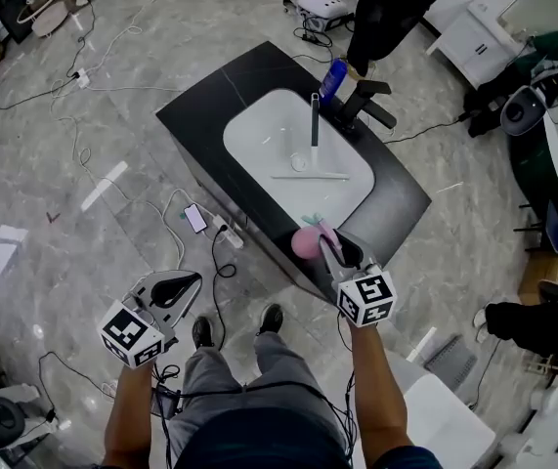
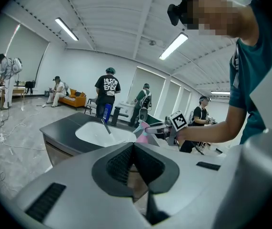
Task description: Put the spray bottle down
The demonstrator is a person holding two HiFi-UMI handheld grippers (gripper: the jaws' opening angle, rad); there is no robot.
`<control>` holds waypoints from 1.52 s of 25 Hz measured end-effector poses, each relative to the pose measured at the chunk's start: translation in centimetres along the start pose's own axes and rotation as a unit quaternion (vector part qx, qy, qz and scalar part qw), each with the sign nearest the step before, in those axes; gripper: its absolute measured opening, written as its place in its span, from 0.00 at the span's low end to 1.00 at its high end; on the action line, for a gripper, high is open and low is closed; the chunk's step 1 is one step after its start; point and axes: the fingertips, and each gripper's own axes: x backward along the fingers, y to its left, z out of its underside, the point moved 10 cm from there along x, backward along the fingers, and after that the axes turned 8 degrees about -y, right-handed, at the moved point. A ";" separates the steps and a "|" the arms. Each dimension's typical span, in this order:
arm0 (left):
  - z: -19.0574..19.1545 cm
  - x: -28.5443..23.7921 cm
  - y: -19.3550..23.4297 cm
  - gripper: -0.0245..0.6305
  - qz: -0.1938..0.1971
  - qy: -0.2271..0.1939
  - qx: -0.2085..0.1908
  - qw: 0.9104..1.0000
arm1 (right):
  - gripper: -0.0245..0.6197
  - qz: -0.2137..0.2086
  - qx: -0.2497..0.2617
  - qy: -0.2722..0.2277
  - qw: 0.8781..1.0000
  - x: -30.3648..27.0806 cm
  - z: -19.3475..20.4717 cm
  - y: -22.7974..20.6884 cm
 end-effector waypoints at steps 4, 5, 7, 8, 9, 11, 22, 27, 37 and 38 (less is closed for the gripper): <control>0.4 -0.2 0.8 0.04 -0.001 -0.002 0.007 1.000 | 0.19 -0.004 0.011 -0.002 1.000 -1.1 -0.2 0.2; 0.5 -0.2 1.0 0.04 -0.001 -0.002 0.008 1.000 | 0.20 -0.005 0.014 -0.002 1.000 -1.3 -0.2 0.3; 0.5 -0.1 1.3 0.04 -0.002 -0.003 0.010 1.000 | 0.20 -0.006 0.021 0.001 1.000 -1.6 -0.2 0.6; 0.4 -0.1 1.4 0.04 -0.002 -0.004 0.011 1.000 | 0.20 -0.006 0.024 0.003 1.000 -1.7 -0.2 0.7; 0.3 -0.1 1.5 0.04 -0.001 -0.005 0.011 1.000 | 0.20 -0.005 0.026 0.004 1.000 -1.7 -0.2 0.9; 0.1 0.1 1.7 0.04 -0.001 -0.007 0.011 1.000 | 0.20 -0.001 0.029 0.007 1.000 -1.7 -0.3 1.0; -1.8 1.1 2.4 0.04 0.002 -0.011 0.000 1.000 | 0.26 0.010 0.019 0.004 1.000 -1.6 -1.5 1.4; -3.1 2.2 2.3 0.04 0.002 -0.014 -0.007 1.000 | 0.27 0.022 0.021 -0.013 0.999 -0.5 -3.1 1.9; -5.8 4.3 1.8 0.04 0.005 -0.018 -0.019 1.000 | 0.27 0.045 0.020 -0.043 0.998 2.4 -6.0 3.3; -5.8 4.5 1.8 0.04 0.005 -0.017 -0.018 1.000 | 0.27 0.048 0.019 -0.046 0.998 2.7 -6.2 3.5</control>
